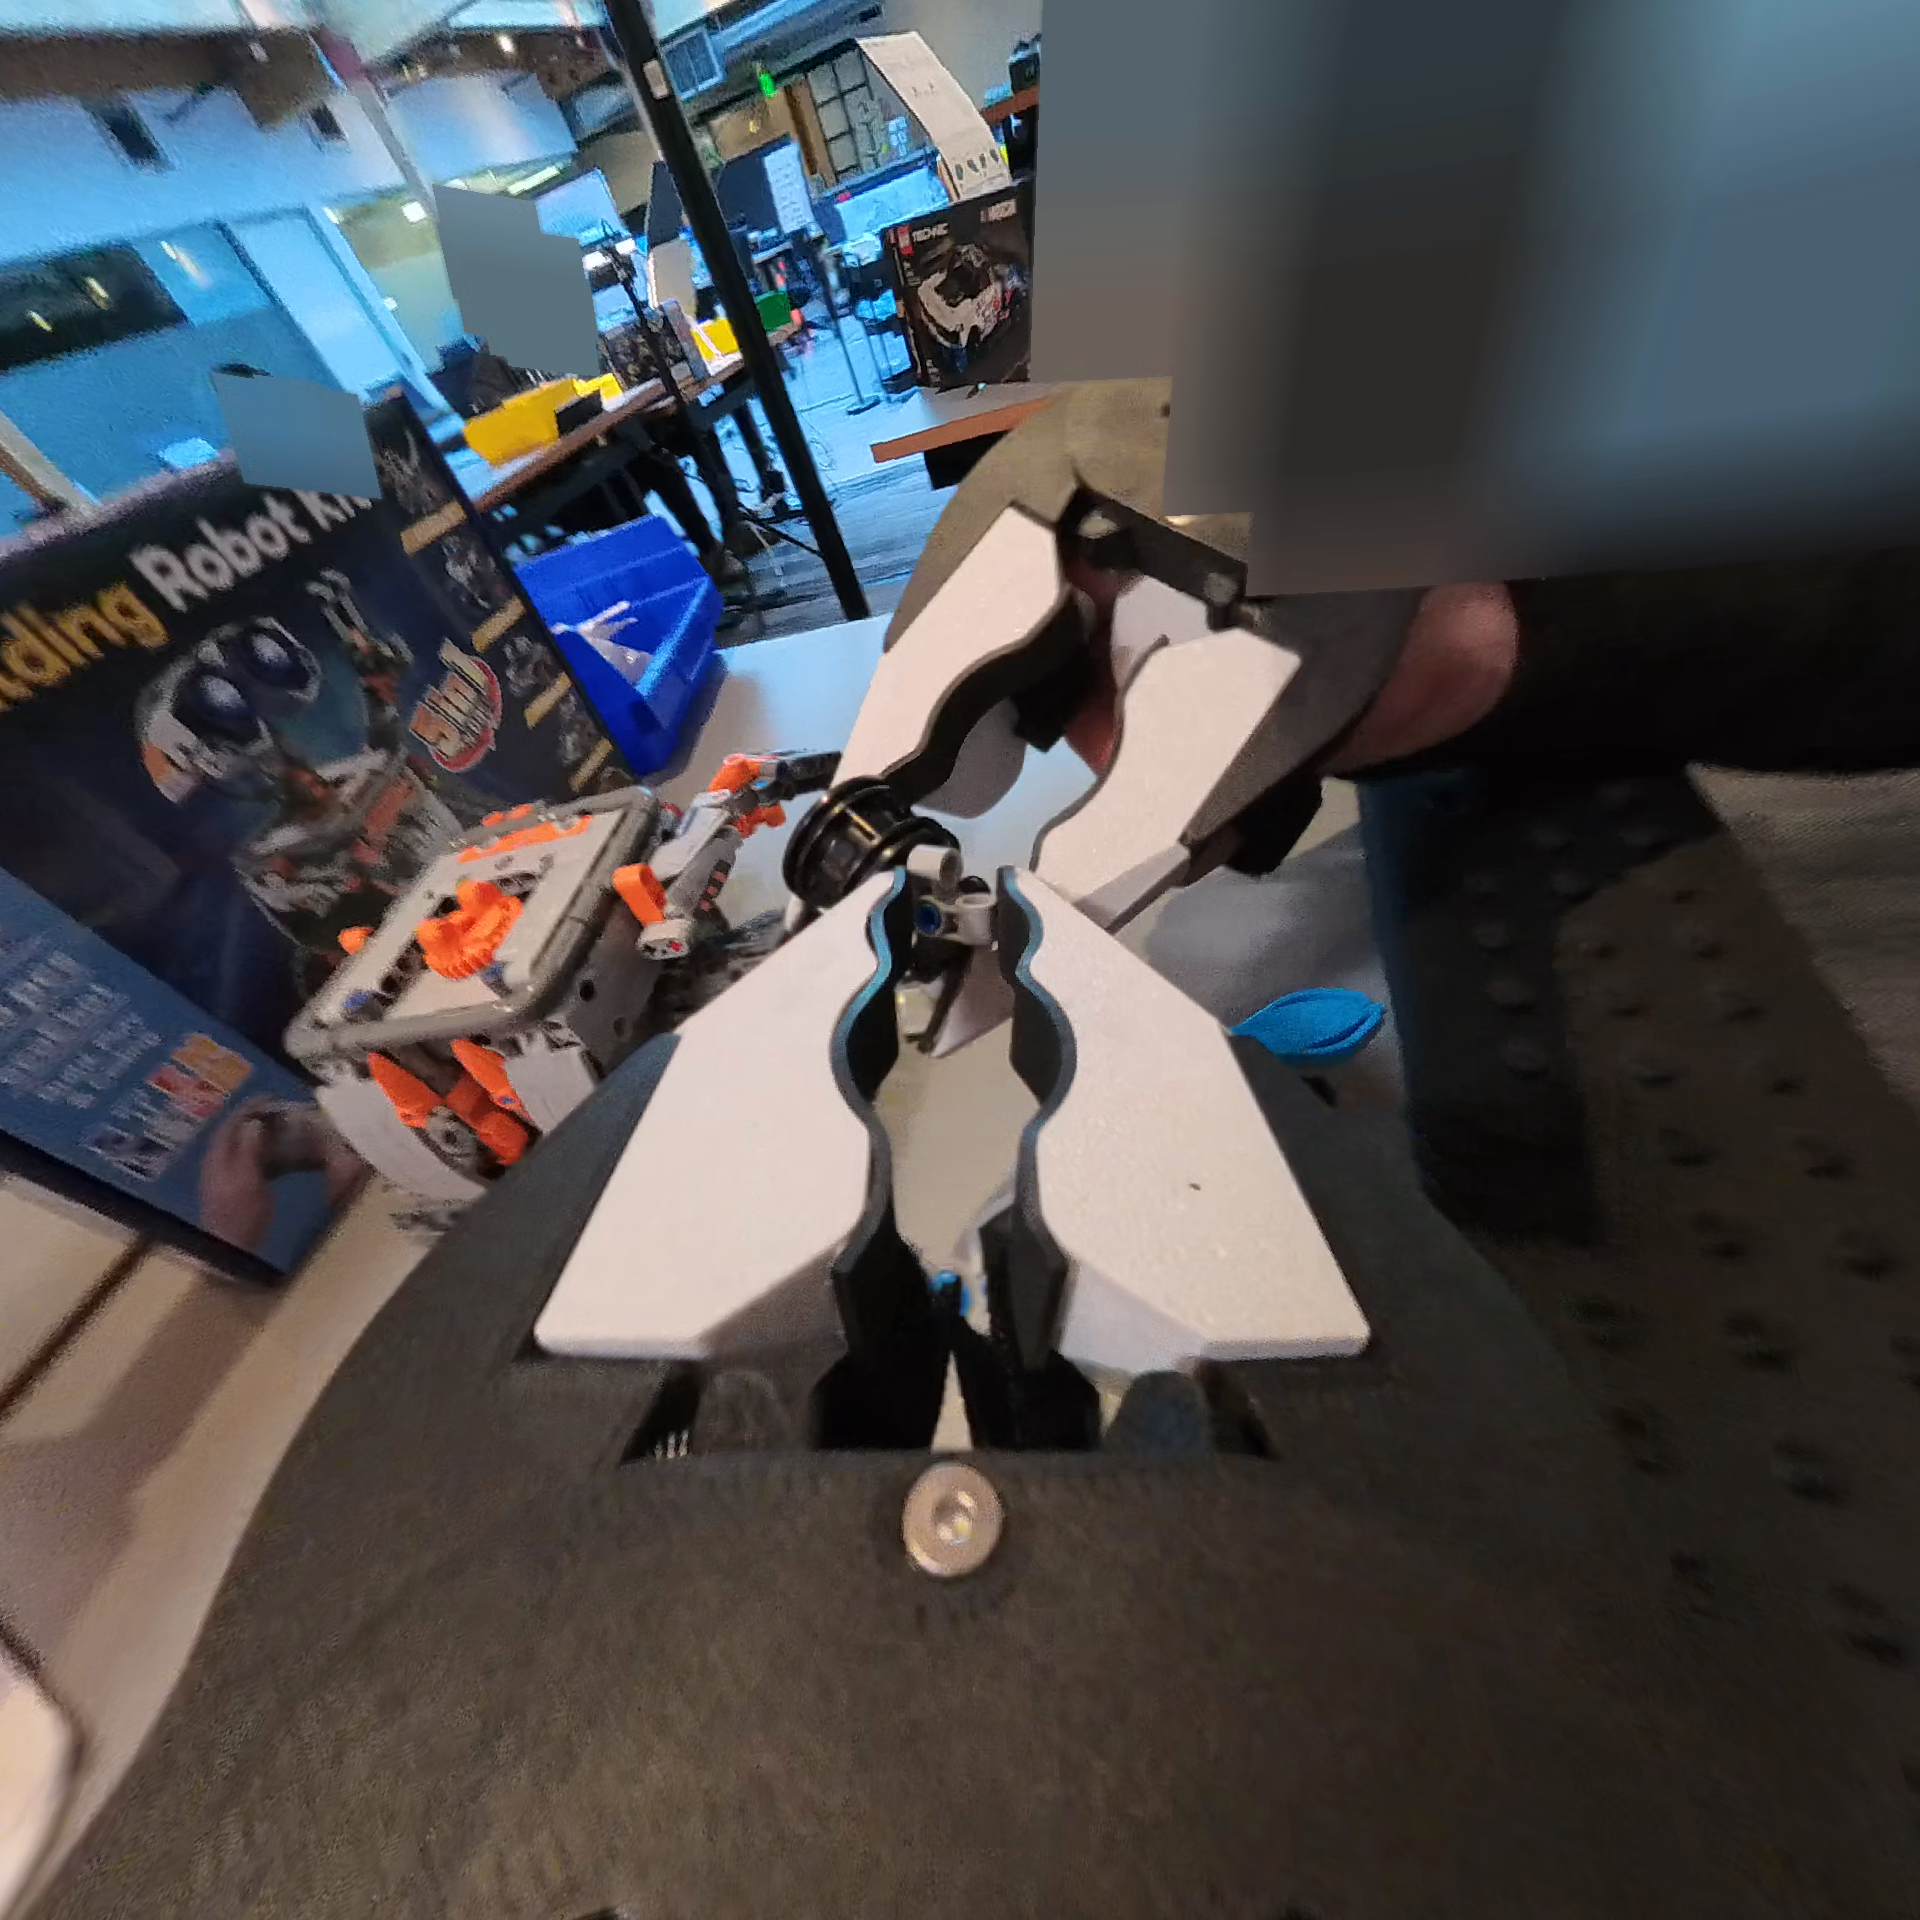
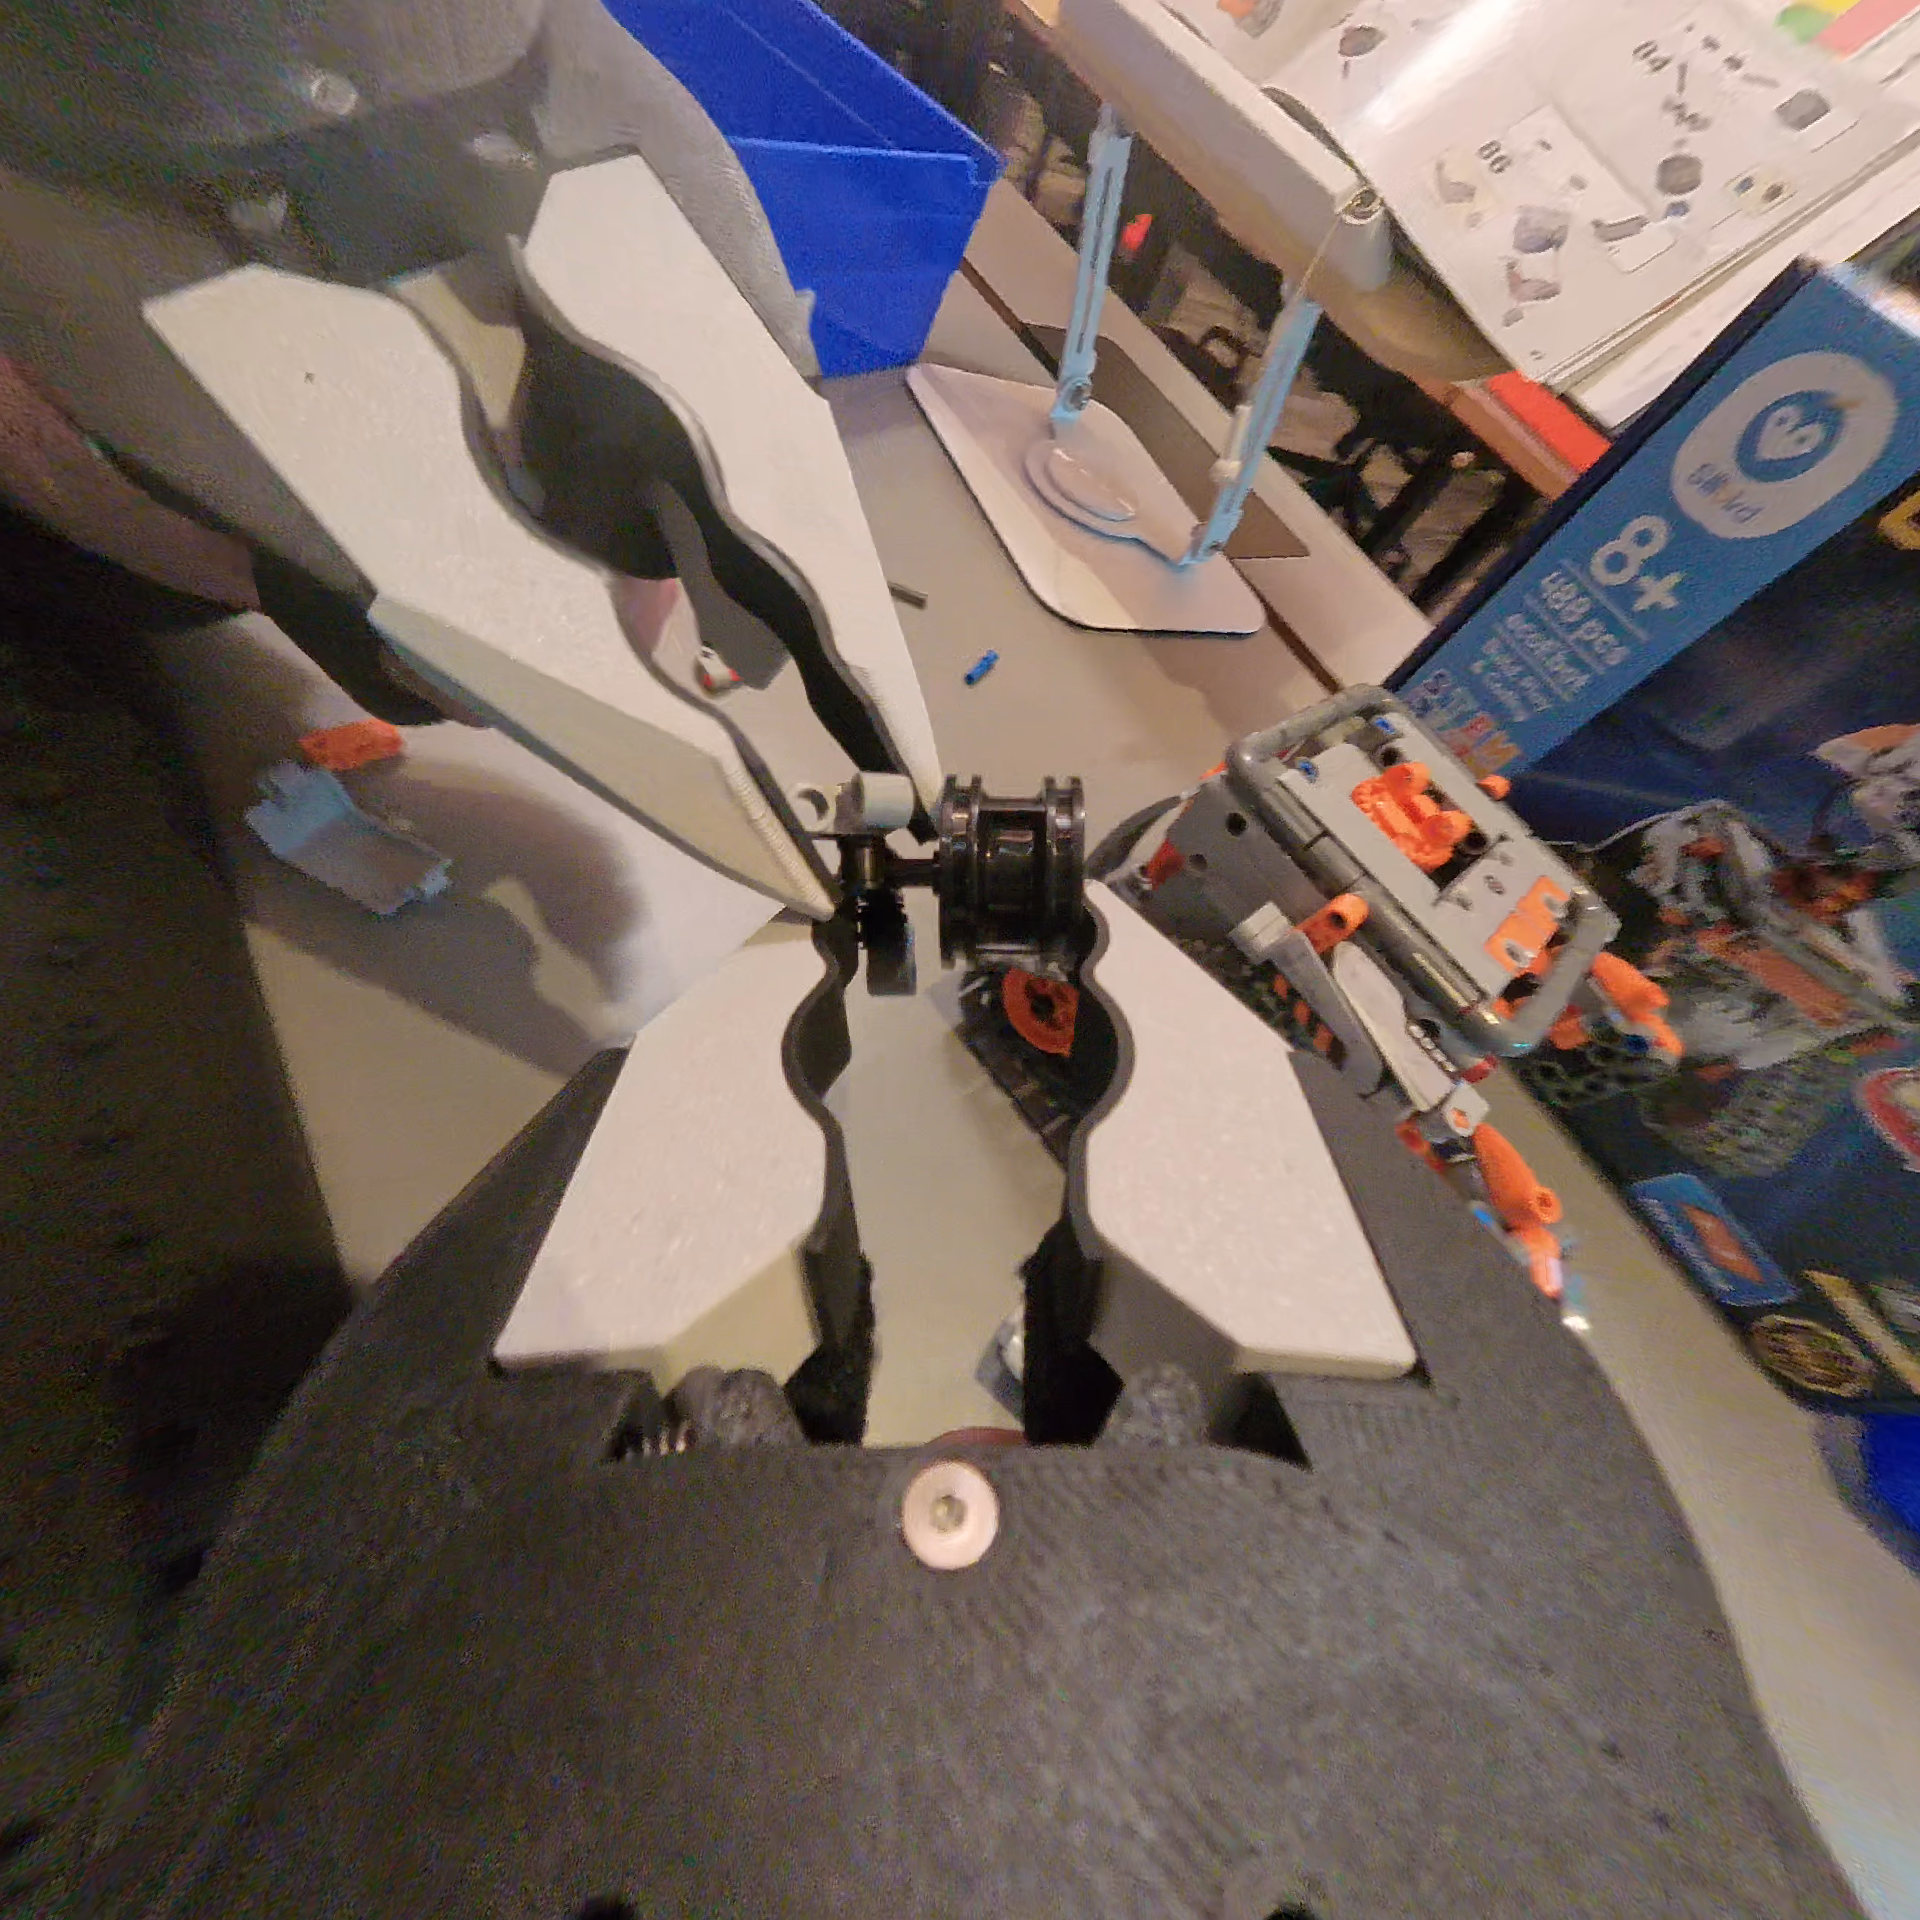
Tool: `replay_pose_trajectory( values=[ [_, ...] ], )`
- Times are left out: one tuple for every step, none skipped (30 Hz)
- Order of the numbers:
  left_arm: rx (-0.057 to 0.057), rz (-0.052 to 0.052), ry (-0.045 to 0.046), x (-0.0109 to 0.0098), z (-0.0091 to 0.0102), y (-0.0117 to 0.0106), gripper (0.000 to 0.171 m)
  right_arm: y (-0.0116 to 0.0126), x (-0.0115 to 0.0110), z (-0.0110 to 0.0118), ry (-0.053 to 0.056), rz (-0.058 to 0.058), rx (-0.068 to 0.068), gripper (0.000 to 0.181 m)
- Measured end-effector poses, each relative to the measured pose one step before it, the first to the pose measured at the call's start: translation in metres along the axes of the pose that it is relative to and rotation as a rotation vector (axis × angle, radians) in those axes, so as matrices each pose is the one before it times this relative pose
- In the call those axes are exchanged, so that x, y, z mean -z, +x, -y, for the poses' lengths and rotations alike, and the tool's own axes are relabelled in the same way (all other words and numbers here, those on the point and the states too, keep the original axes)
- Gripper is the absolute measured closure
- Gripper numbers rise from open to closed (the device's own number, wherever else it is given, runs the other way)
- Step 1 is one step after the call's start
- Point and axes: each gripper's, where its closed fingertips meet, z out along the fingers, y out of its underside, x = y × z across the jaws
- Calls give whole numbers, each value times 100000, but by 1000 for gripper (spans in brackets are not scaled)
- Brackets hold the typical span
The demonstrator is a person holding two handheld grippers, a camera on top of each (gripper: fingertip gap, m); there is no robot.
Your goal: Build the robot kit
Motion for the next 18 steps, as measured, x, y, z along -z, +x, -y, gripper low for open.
replay_pose_trajectory(
  values=[
    [-5514, 1613, -750, -40, 36, 49, 159, -147, 18, -1, 913, 2932, -2616, 144],
    [-5614, 1255, -196, 7, 125, 67, 159, -191, 45, 44, 1110, 2971, -2566, 144],
    [-3647, 444, 343, 39, 180, 66, 159, -228, 61, 95, 1251, 3148, -2681, 144],
    [-1207, -73, 389, 35, 148, 3, 159, -157, 83, 108, 1378, 2694, -2295, 144],
    [-1293, -150, 575, 35, 102, -41, 159, -158, 59, 83, 1148, 2897, -2845, 144],
    [-2083, -186, 814, 39, 111, 20, 159, -222, 21, 58, 1080, 3323, -2920, 144],
    [-1965, -85, 138, 0, 58, 72, 159, -179, -8, -27, 539, 2707, -2083, 144],
    [-1625, 277, -577, -45, -32, 18, 159, -45, -12, -54, 140, 1150, -754, 144],
    [-631, -135, 14, -16, 13, 7, 159, -7, 31, 0, 285, 161, 404, 144],
    [115, -513, 755, 27, 77, 22, 159, -35, 41, 56, 322, 180, 280, 144],
    [500, -511, 253, 3, 13, -3, 159, 23, 30, 23, 195, -151, 216, 144],
    [293, -645, -554, -15, -68, -12, 158, 60, -9, -58, -180, -375, 337, 144],
    [-109, -624, 235, 50, 44, 3, 157, 50, 18, -29, 9, -156, 232, 144],
    [74, -912, 1036, 136, 234, 41, 151, 84, 85, 86, 647, -163, -30, 145],
    [310, -667, 682, 127, 267, -52, 138, 36, 134, 98, 725, 233, 73, 151],
    [-194, -39, -291, 164, 111, -221, 131, 77, 138, 90, 707, -207, 224, 151],
    [323, 419, -53, 226, 68, -369, 126, -22, 110, 63, 580, 251, 691, 151],
    [1946, -413, -99, 169, -31, -326, 123, -26, 63, 39, 238, -64, 754, 151]
  ],
)
